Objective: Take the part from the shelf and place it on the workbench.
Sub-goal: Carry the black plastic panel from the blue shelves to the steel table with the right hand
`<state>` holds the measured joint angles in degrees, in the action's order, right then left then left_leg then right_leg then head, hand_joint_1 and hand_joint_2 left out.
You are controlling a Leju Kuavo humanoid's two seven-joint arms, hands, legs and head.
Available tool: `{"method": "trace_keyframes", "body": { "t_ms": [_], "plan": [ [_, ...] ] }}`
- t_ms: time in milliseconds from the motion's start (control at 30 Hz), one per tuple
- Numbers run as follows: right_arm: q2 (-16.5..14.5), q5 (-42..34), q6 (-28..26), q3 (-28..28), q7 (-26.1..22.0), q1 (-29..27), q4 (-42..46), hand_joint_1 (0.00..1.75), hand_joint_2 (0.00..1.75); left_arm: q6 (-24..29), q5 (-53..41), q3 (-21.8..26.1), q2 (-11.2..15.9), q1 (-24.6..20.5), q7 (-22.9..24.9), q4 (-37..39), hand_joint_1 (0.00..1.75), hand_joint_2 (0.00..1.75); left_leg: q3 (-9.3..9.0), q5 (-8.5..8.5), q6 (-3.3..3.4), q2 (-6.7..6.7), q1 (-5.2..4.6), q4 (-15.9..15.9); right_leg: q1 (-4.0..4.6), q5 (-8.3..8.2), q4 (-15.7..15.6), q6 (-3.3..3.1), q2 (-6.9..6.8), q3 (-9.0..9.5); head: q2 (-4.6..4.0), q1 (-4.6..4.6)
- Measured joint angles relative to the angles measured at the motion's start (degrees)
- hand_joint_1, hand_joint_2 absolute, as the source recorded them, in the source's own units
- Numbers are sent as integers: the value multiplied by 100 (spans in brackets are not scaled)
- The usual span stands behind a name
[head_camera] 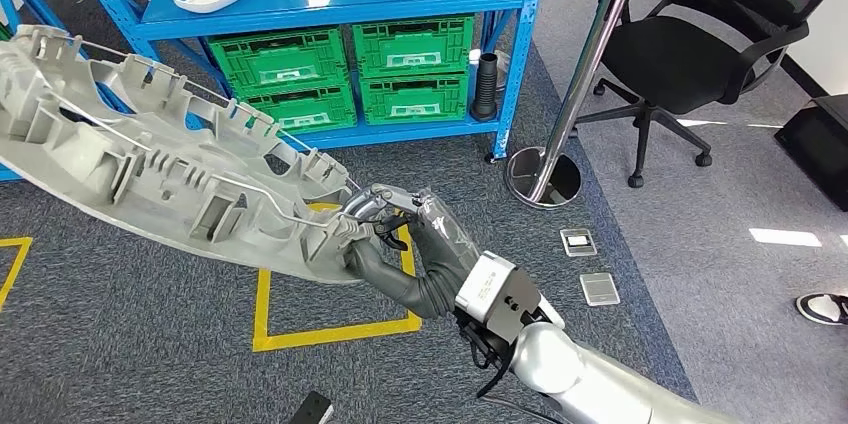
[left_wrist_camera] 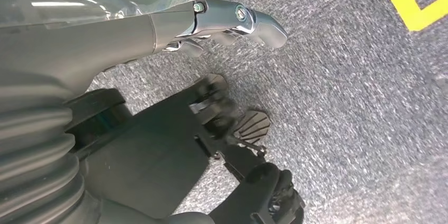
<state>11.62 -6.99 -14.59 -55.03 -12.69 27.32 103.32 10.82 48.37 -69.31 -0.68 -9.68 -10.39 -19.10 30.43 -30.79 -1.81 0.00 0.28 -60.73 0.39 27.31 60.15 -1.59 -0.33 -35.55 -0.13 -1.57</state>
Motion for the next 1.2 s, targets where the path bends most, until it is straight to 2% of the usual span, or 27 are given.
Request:
{"method": "trace_keyframes", "body": {
  "t_ms": [33,100,133,200,267,300,333,367,433,500,600,633,700,800,833,867,900,933,1000,1033,1067,1133,1167,1200],
  "plan": [
    [1,0,1,5,-5,-3,0,175,175,0,1,0,0,-3,-19,0,0,175,-81,-66,31,-4,-12,167,4,-38,1,35,-2,-22,0,-1],
    [2,0,3,19,-17,-8,0,175,175,2,3,0,0,-1,-45,0,0,175,-70,-55,109,-2,-7,269,0,-89,7,103,0,-65,0,-3],
    [3,0,4,27,-22,-11,0,175,175,3,4,0,-1,0,-51,0,0,175,-54,-27,153,3,4,300,1,-46,55,134,5,-103,0,-7],
    [5,-12,11,40,-32,-20,0,175,175,4,4,-1,-3,1,-62,0,0,175,10,52,230,14,25,334,-6,274,472,182,20,-279,0,-27],
    [5,-37,19,43,-46,-38,-2,175,175,3,4,-2,-4,5,-69,1,0,175,102,121,255,16,14,328,-22,680,1192,217,25,-539,0,-46],
    [5,-46,21,44,-51,-53,-5,175,175,3,4,-2,-3,10,-70,2,0,175,145,150,255,17,9,323,-30,772,1438,226,26,-603,0,-49],
    [7,-53,21,45,-54,-66,-10,175,175,2,4,-2,-2,12,-71,2,0,175,184,176,252,18,6,316,-37,764,1504,230,26,-579,0,-50],
    [8,-55,21,47,-55,-75,-14,175,175,1,4,-2,-1,14,-72,2,0,175,215,194,246,18,4,307,-41,677,1396,229,26,-476,0,-51],
    [10,-57,22,55,-58,-83,-17,175,175,0,4,-2,-2,15,-73,2,0,175,258,212,227,17,4,280,-44,370,664,200,28,-21,0,-50],
    [10,-57,31,69,-72,-82,-17,175,175,-1,4,-1,-4,8,-80,2,0,175,317,235,179,10,-11,239,-31,220,46,157,38,307,0,-45],
    [11,-57,50,99,-100,-98,-17,175,175,-7,5,-1,-11,14,-92,2,0,175,415,304,74,-5,-14,220,-10,222,-102,83,39,303,0,-43],
    [11,-57,58,104,-104,-105,-17,175,175,-8,5,-2,-11,22,-93,3,0,175,431,290,45,-10,-12,210,-19,199,-115,49,18,295,0,-41],
    [11,-57,75,110,-111,-107,-17,175,175,-9,6,-3,-8,28,-95,4,0,175,489,158,-5,-18,-11,82,-46,158,-154,-14,-29,294,0,-27],
    [9,-57,84,115,-129,-109,-19,175,175,-9,6,-4,-7,29,-96,4,0,175,879,-382,-75,-16,4,-925,-50,140,-158,-47,-140,287,0,7],
    [9,-57,84,118,-133,-111,-20,175,175,-9,6,-5,-7,34,-96,5,0,175,1010,-516,-95,-16,9,-1279,-48,139,-154,-50,-189,283,0,11],
    [9,-57,81,120,-134,-112,-22,175,175,-9,6,-5,-6,39,-96,6,0,175,1037,-508,-103,-15,11,-1381,-46,139,-148,-51,-229,280,0,12],
    [9,-56,80,121,-134,-114,-24,175,175,-9,5,-7,-5,42,-96,7,0,175,978,-407,-105,-9,14,-1299,-46,141,-142,-50,-272,278,0,13],
    [9,-56,80,122,-134,-114,-24,175,175,-9,5,-7,-4,42,-96,8,0,175,823,-221,-98,16,16,-1010,-46,146,-135,-46,-313,279,0,13],
    [8,-53,80,128,-134,-114,-23,175,175,-9,1,-8,-3,33,-96,9,0,175,446,118,-56,220,-13,-234,-29,161,-119,-20,-392,280,0,14],
    [8,-51,78,132,-135,-113,-23,175,175,-9,-1,-8,-4,24,-97,9,0,175,321,196,-14,319,-34,48,-14,163,-110,3,-426,269,0,14],
    [7,-50,77,136,-136,-113,-22,175,175,-9,-2,-8,-4,17,-97,9,0,175,279,206,28,378,-56,189,4,162,-102,28,-471,253,0,13],
    [7,-48,74,140,-136,-112,-22,175,175,-8,-3,-8,-3,18,-96,9,0,175,305,202,109,298,-69,240,18,152,-98,77,-574,230,0,9],
    [7,-48,75,142,-136,-112,-22,175,175,-8,-5,-8,-2,24,-96,9,0,175,320,220,141,234,-56,252,11,185,-77,108,-544,219,0,8],
    [7,-48,76,143,-136,-111,-21,175,175,-7,-8,-8,-2,28,-96,10,0,175,326,238,172,177,-40,264,-2,259,-1,136,-451,189,0,3]
  ]
}}
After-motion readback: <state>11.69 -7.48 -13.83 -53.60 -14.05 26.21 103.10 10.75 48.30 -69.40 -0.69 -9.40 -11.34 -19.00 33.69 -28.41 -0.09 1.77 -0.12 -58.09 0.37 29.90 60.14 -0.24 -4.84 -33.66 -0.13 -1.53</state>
